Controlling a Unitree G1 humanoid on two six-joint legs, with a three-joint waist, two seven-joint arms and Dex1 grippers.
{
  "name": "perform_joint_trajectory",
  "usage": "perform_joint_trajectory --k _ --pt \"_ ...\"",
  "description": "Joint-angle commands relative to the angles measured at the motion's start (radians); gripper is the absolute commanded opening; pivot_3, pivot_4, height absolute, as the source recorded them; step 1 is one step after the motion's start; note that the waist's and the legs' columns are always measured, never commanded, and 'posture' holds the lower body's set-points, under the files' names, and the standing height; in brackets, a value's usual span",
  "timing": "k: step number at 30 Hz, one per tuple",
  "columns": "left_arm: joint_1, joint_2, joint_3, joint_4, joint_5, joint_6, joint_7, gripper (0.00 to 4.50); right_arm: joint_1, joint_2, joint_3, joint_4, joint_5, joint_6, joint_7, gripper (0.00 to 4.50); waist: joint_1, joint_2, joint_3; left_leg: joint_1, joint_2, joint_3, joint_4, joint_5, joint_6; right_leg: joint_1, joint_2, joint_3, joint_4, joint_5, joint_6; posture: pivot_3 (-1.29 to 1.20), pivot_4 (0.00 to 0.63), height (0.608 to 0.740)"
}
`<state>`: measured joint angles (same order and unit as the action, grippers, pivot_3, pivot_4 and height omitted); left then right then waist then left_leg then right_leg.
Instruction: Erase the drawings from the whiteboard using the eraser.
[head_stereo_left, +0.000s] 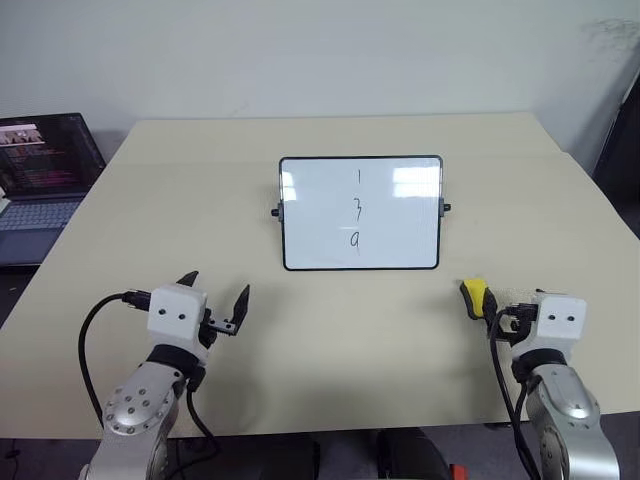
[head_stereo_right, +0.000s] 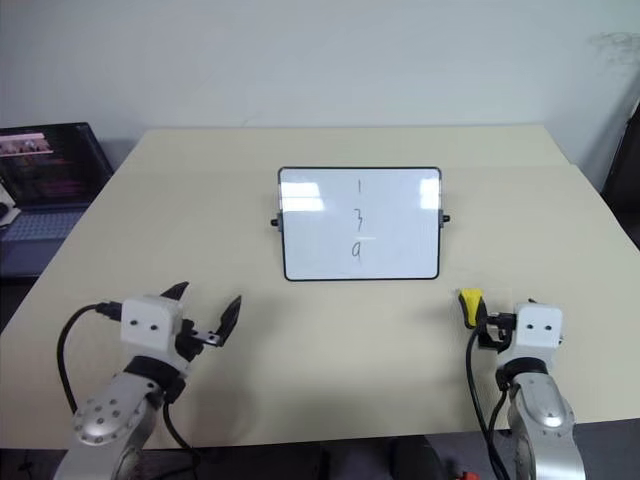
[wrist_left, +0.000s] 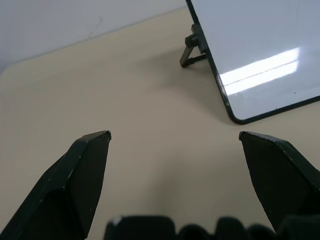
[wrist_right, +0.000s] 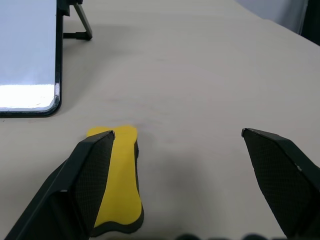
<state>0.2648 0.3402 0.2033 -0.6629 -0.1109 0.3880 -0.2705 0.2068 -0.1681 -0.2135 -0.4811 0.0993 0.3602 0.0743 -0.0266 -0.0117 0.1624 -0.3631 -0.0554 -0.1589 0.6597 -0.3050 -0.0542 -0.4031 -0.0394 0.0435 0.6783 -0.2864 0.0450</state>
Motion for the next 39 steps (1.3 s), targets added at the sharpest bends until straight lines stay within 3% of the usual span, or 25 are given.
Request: perform_joint_trajectory --k 1,13,29,39 --pt "-0.003 0.003 0.018 -0.043 0.009 -0.002 0.017 4.50 -0.040 -0.017 -0.015 0.030 0.004 -0.031 0.011 4.45 0.000 0.000 0.000 0.000 0.000 0.000 0.000 0.000 0.000 0.000 0.000 0.000 0.000 0.000 0.000 0.00 0.150 0.740" --pt "-0.042 -0.025 -0.021 -0.027 0.031 -0.008 0.045 4.50 -0.119 -0.052 -0.053 0.091 0.015 -0.049 0.022 4.45 0.000 0.000 0.000 0.000 0.000 0.001 0.000 0.000 0.000 0.000 0.000 0.000 0.000 0.000 0.000 0.00 0.150 0.740" --pt "-0.088 -0.032 -0.054 0.040 0.020 -0.050 0.035 4.50 -0.013 -0.006 -0.060 -0.001 0.006 -0.064 -0.025 4.45 0.000 0.000 0.000 0.000 0.000 0.001 0.000 0.000 -0.001 0.000 0.000 0.000 0.000 0.000 0.000 0.00 0.150 0.740" --pt "-0.117 -0.025 -0.054 0.065 0.013 -0.062 0.020 4.50 -0.028 -0.012 -0.067 0.008 0.005 -0.069 -0.034 4.45 0.000 0.000 0.000 0.000 0.000 0.001 0.000 0.000 0.000 0.000 0.000 0.000 0.000 0.000 0.000 0.00 0.150 0.740"
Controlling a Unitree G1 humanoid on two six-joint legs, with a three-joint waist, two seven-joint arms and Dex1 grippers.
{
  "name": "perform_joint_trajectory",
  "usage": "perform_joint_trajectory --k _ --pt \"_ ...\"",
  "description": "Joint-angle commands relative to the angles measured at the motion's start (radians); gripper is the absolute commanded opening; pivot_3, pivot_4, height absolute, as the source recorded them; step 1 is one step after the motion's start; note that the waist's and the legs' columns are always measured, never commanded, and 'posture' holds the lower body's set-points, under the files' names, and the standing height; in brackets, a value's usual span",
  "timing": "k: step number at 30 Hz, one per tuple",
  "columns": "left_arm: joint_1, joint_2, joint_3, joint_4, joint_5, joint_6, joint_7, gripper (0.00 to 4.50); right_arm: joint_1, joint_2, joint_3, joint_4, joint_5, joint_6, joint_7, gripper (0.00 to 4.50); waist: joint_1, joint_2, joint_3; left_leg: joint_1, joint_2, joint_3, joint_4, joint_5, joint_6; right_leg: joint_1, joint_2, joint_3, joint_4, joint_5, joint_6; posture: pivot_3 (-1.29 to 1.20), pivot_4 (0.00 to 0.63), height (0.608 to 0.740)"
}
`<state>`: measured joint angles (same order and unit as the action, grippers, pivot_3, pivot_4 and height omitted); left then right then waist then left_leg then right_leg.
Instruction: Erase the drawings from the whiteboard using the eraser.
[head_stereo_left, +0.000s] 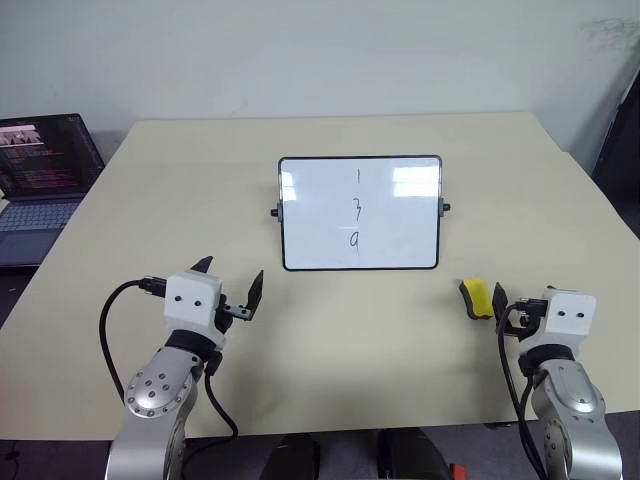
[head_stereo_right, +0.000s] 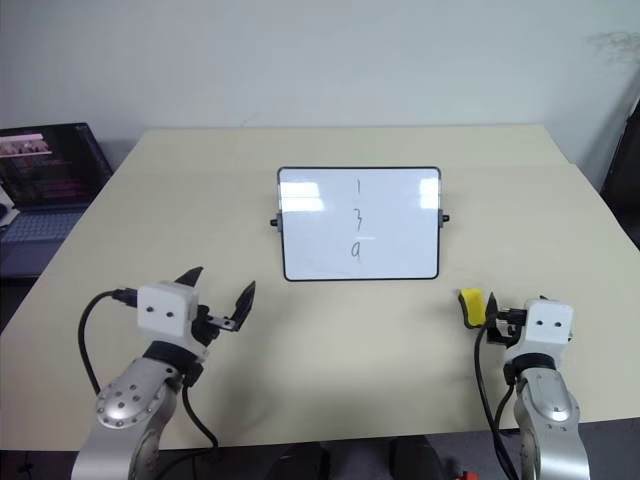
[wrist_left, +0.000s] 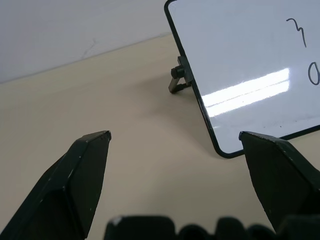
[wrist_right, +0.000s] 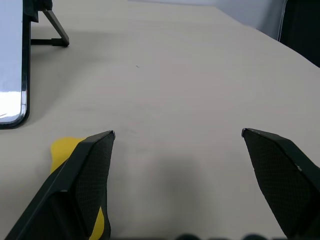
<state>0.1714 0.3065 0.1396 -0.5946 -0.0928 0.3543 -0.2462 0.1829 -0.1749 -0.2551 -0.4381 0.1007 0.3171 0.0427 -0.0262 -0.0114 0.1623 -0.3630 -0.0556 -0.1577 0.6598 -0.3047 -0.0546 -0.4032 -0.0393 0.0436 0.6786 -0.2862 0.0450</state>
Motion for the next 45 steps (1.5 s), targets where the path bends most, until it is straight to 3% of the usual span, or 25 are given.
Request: perform_joint_trajectory --k 1,4,13,21,28,32,41,45 --pt "-0.038 0.014 0.016 0.001 -0.011 -0.028 -0.010 4.50 -0.005 -0.006 -0.026 -0.036 0.005 -0.026 -0.003 4.45 0.000 0.000 0.000 0.000 0.000 0.000 0.000 0.000 0.000 0.000 0.000 0.000 0.000 0.000 0.000 0.00 0.150 0.740" --pt "-0.116 0.048 0.043 0.019 -0.051 -0.004 -0.049 4.50 -0.014 -0.011 -0.029 -0.036 0.006 -0.023 -0.003 4.45 0.000 0.000 0.000 0.000 0.000 0.000 0.000 0.000 0.000 0.000 0.000 0.000 0.000 0.000 0.000 0.00 0.150 0.740" --pt "-0.425 0.230 0.043 0.076 -0.344 0.236 -0.310 4.50 -0.035 -0.025 -0.033 -0.044 0.011 -0.011 0.008 4.45 -0.006 0.000 0.000 0.000 0.000 0.001 0.000 0.002 -0.003 0.000 0.001 0.000 0.001 0.000 0.000 0.00 0.150 0.740" --pt "-0.464 0.420 -0.005 0.120 -0.596 0.403 -0.658 4.50 -0.031 -0.026 -0.043 -0.049 0.013 -0.013 0.017 4.45 -0.007 0.001 0.000 0.000 0.001 0.001 0.000 0.002 -0.003 -0.001 0.001 0.000 0.001 0.000 0.000 0.00 0.150 0.740" --pt "-0.488 0.532 -0.081 0.234 -0.559 0.321 -0.883 4.50 -0.033 -0.050 -0.016 -0.074 0.008 0.031 0.049 4.45 -0.006 0.001 0.001 0.000 0.001 0.001 0.000 0.000 0.000 -0.001 0.002 0.000 0.001 0.000 -0.001 0.00 0.150 0.740" --pt "-0.520 0.540 -0.135 0.326 -0.470 0.191 -0.953 4.50 -0.061 -0.057 -0.005 -0.103 0.042 0.107 0.070 4.45 -0.005 0.002 0.001 0.000 0.001 0.001 0.000 0.000 0.000 -0.001 0.002 0.000 0.001 0.000 -0.001 0.00 0.150 0.740" --pt "-0.615 0.471 -0.214 0.461 -0.373 0.040 -1.010 4.50 -0.260 -0.186 -0.030 -0.144 0.147 0.465 0.122 4.45 -0.006 0.002 0.001 0.000 0.000 0.001 0.000 0.000 0.001 -0.001 0.001 0.000 0.001 0.000 -0.001 0.00 0.150 0.740" --pt "-0.637 0.438 -0.245 0.501 -0.333 -0.012 -1.013 4.50 -0.408 -0.251 -0.070 -0.096 0.231 0.767 0.135 4.45 -0.006 0.001 0.001 -0.001 0.000 0.000 0.000 0.000 0.001 -0.001 0.001 0.000 0.001 0.000 -0.001 0.00 0.150 0.740"
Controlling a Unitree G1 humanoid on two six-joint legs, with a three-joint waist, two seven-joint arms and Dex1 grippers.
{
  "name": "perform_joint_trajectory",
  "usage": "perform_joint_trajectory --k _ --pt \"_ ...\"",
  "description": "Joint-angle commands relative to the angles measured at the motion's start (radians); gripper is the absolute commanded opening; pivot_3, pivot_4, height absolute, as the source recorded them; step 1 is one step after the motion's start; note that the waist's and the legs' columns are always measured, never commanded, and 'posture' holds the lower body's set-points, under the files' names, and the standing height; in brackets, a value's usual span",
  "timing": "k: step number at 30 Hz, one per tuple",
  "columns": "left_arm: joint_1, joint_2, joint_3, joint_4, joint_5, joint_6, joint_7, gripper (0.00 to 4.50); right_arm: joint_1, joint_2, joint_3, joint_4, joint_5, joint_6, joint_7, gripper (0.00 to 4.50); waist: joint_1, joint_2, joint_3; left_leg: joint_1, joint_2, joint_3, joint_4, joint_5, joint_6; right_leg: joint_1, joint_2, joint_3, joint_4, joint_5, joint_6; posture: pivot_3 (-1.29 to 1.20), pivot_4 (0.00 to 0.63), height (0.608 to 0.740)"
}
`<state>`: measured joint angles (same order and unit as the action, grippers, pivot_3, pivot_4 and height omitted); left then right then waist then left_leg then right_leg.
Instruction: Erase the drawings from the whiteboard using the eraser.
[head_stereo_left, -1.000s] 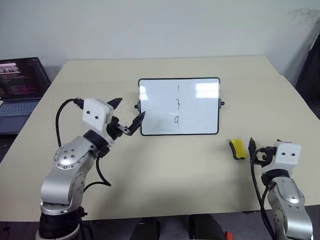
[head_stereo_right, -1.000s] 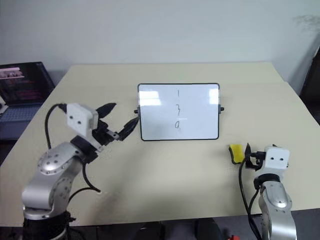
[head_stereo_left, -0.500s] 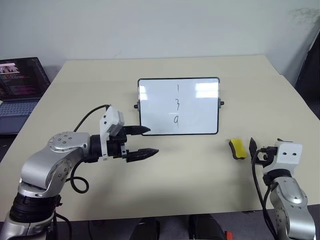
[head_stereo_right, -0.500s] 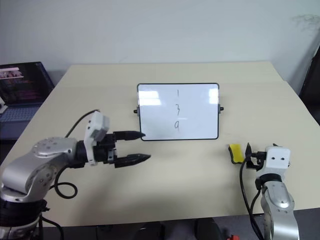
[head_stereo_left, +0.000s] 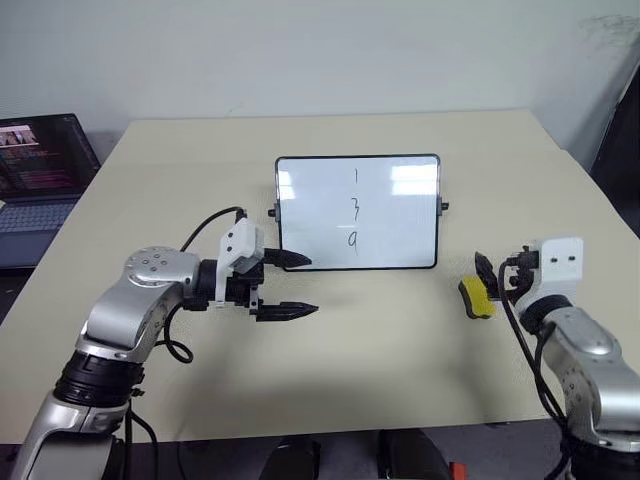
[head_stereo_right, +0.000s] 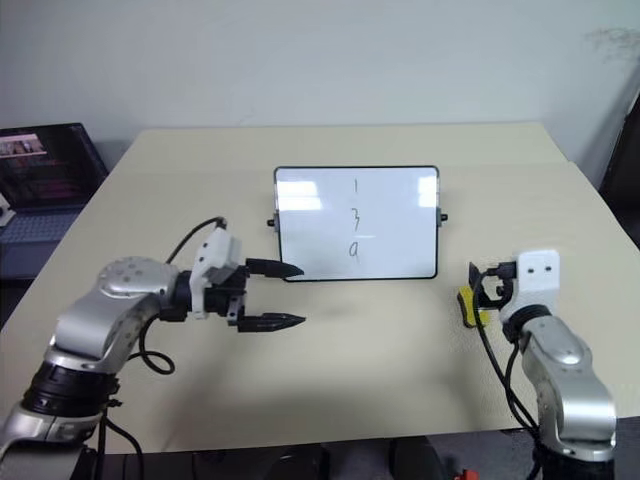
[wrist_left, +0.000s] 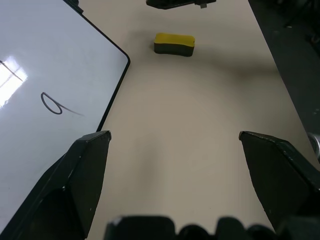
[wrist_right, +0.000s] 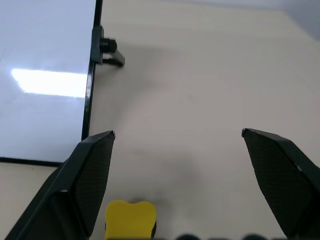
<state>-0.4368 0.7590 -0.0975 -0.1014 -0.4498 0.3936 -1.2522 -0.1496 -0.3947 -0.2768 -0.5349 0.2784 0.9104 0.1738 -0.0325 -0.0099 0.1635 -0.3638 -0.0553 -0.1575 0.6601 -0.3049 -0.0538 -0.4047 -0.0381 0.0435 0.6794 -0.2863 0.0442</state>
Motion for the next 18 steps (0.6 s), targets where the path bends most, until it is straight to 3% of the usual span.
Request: perform_joint_trajectory --k 1,6,10,18 --pt "-0.027 -0.020 -0.012 0.010 0.030 -0.059 -0.007 4.50 -0.095 -0.047 -0.050 0.006 0.056 0.217 0.003 4.45 0.001 0.000 0.000 0.000 0.000 0.000 0.000 0.000 0.000 0.000 0.000 0.000 0.000 0.000 0.000 0.00 0.150 0.740" --pt "-0.011 -0.035 -0.024 -0.004 0.034 -0.072 -0.014 4.50 -0.214 -0.096 -0.062 0.018 0.105 0.462 0.027 4.45 0.000 0.000 0.000 -0.001 0.000 -0.001 0.000 0.000 0.001 -0.001 -0.001 -0.001 0.000 0.000 0.000 0.00 0.150 0.740" --pt "-0.009 -0.043 -0.026 0.000 0.042 -0.082 -0.011 4.50 -0.270 -0.045 -0.084 0.007 0.114 0.618 0.014 4.45 0.001 0.000 0.000 -0.001 0.000 -0.001 0.000 0.000 0.001 -0.001 -0.001 -0.001 0.000 0.000 0.000 0.00 0.150 0.740" --pt "-0.004 -0.042 -0.026 0.004 0.053 -0.097 -0.014 4.50 -0.250 -0.002 -0.080 -0.031 0.124 0.704 -0.014 4.45 0.001 0.000 0.000 -0.001 0.000 -0.001 0.000 0.000 0.001 -0.001 -0.001 -0.001 0.000 0.000 0.000 0.00 0.150 0.740"
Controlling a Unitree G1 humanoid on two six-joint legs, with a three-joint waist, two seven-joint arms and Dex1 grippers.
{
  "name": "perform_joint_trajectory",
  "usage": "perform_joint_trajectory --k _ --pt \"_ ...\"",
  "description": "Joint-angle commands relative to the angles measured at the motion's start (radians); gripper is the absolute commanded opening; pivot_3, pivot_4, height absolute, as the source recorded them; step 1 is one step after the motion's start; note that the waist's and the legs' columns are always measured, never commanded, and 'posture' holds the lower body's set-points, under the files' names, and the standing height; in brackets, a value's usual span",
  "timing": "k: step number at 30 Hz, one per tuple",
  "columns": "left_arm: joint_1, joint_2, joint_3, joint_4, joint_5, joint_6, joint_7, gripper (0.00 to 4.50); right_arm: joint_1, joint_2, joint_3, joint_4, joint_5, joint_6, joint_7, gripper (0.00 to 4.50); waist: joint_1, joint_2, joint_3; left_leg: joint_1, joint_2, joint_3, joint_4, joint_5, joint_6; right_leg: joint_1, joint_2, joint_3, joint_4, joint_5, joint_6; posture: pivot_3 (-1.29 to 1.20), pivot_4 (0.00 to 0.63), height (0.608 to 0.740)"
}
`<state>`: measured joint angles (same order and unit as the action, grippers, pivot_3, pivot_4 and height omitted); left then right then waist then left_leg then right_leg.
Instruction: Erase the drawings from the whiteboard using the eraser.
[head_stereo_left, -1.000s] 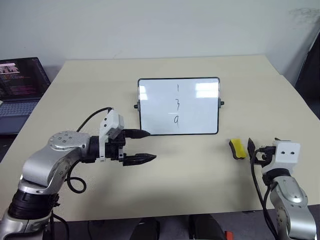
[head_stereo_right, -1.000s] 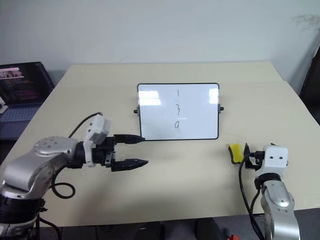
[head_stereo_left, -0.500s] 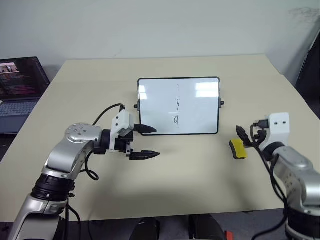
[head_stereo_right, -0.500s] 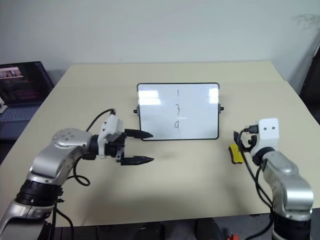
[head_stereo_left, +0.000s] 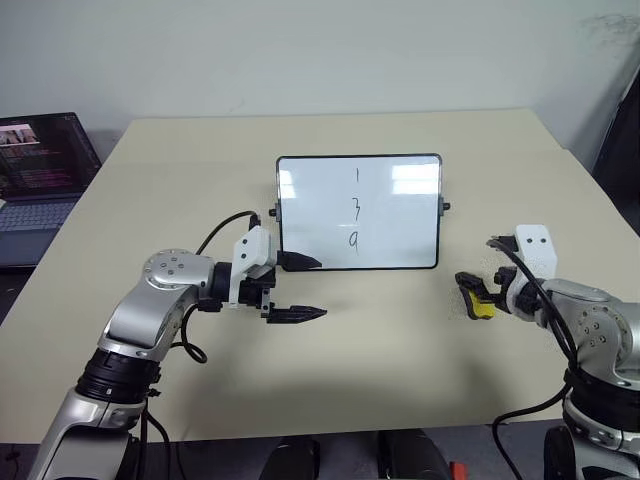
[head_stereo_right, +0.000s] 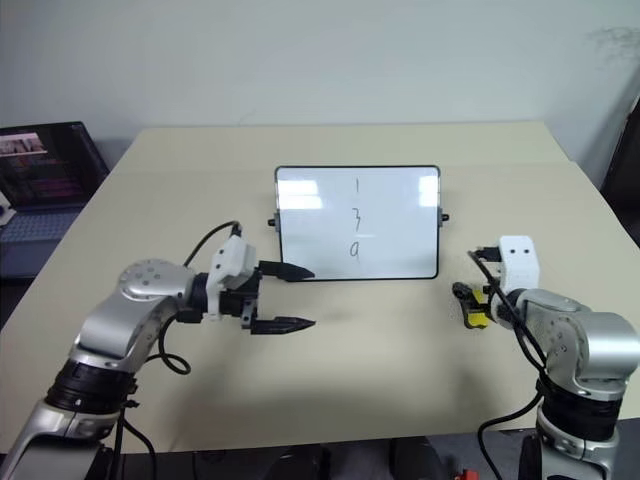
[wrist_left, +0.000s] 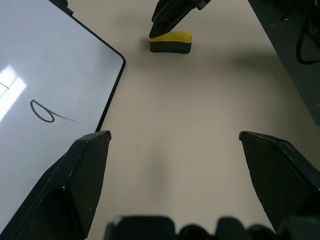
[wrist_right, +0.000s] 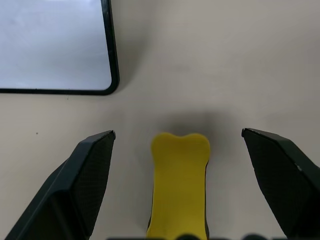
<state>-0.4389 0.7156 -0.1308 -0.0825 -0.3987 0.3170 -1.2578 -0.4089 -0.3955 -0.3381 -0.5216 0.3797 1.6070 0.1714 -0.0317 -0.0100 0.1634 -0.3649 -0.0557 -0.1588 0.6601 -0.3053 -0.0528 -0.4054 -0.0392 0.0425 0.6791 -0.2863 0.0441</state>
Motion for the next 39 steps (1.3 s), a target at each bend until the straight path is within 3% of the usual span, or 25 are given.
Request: perform_joint_trajectory --k 1,20,34,37,39 --pt "-0.002 0.001 0.008 -0.014 0.003 -0.021 -0.009 4.50 0.016 -0.005 -0.016 -0.046 0.022 0.007 -0.015 4.45 0.000 0.000 0.000 0.000 0.000 0.000 0.000 0.000 0.000 0.000 0.000 0.000 0.000 0.000 0.000 0.00 0.150 0.740" --pt "-0.039 -0.007 0.024 0.008 -0.003 0.007 -0.003 4.50 0.046 0.090 -0.046 -0.039 0.014 0.007 -0.104 4.45 -0.001 0.000 0.000 0.000 0.000 0.000 0.000 0.000 0.000 0.000 0.000 0.000 0.000 0.000 0.000 0.00 0.150 0.740" --pt "-0.034 -0.002 0.027 -0.007 -0.005 0.019 -0.001 4.50 0.030 0.092 -0.047 -0.019 -0.004 0.007 -0.119 4.45 -0.001 0.000 0.000 0.000 0.000 0.000 0.000 0.000 0.000 0.000 0.000 0.000 0.001 0.000 0.000 0.00 0.150 0.740" --pt "-0.037 -0.002 0.027 -0.005 -0.004 0.018 0.000 4.50 0.028 0.097 -0.050 -0.017 -0.007 0.007 -0.123 3.87 -0.001 0.000 0.000 0.000 0.000 0.000 0.000 0.000 0.000 0.000 0.000 0.000 0.001 0.000 0.000 0.00 0.150 0.740" --pt "-0.039 -0.003 0.027 -0.003 -0.004 0.017 0.000 4.50 0.028 0.098 -0.051 -0.018 -0.006 0.007 -0.124 3.15 -0.001 0.000 0.000 0.000 0.000 0.000 0.000 0.000 0.000 0.000 0.000 0.000 0.001 0.000 0.000 0.00 0.150 0.740"
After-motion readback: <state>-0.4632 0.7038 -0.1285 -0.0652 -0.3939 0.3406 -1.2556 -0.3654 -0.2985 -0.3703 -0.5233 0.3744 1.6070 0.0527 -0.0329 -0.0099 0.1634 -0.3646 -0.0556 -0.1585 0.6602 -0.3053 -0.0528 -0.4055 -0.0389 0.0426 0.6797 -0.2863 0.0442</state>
